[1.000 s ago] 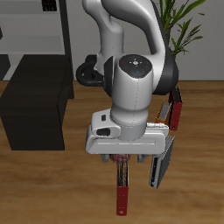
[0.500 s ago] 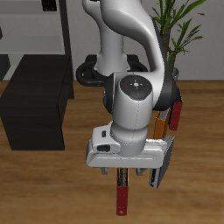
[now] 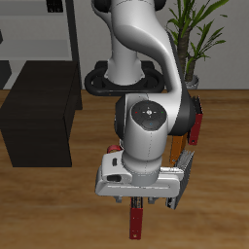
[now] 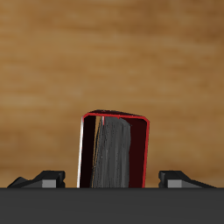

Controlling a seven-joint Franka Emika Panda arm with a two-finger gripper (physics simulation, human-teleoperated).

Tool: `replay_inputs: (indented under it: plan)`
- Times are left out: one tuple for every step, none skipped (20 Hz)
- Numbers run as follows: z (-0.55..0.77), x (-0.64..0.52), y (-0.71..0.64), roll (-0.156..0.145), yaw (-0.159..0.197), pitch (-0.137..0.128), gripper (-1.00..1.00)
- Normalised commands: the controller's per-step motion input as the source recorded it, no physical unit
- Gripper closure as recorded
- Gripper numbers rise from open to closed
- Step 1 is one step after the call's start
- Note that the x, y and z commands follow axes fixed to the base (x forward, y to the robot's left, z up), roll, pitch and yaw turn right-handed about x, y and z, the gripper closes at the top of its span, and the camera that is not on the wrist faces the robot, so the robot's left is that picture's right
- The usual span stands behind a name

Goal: Place the right red book upright on top of the shelf

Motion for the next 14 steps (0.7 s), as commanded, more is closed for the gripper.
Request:
replay_inputs:
  plan:
    - [-0.05,-0.02,-0.03,-0.01,-0.022,0.011,1.0]
    - [0.01,-0.06,0.08,0.014,-0.008,0.001,1.0]
    - [0.08,-0.08,0.03,0.013,-0.016,-0.01,1.0]
    - [0.18,-0.16,0.07,0.034,-0.006,-0.017,1.0]
    - [0.31,-0.18,0.03,0.012,0.003,-0.044,1.0]
    - [0.25,-0.13,0.02,0.012,-0.043,-0.01,1.0]
    - [0.27,-0.15,0.03,0.029,0.005,-0.028,1.0]
    - [0.25,-0.07,0.0,-0.02,0.003,-0.033,1.0]
    - [0.35,-0.09,-0.05,-0.012,-0.041,-0.024,1.0]
    - [0.44,-0.11,0.03,-0.002,0.02,-0.047,1.0]
    - [0.48,-0.19,-0.1,-0.015,-0.031,-0.04,1.0]
    - [0.56,-0.18,-0.07,0.005,-0.038,-0.054,1.0]
    - [0.71,-0.25,-0.11,-0.04,-0.001,-0.067,1.0]
    - [0.43,-0.15,-0.07,-0.022,-0.049,-0.02,1.0]
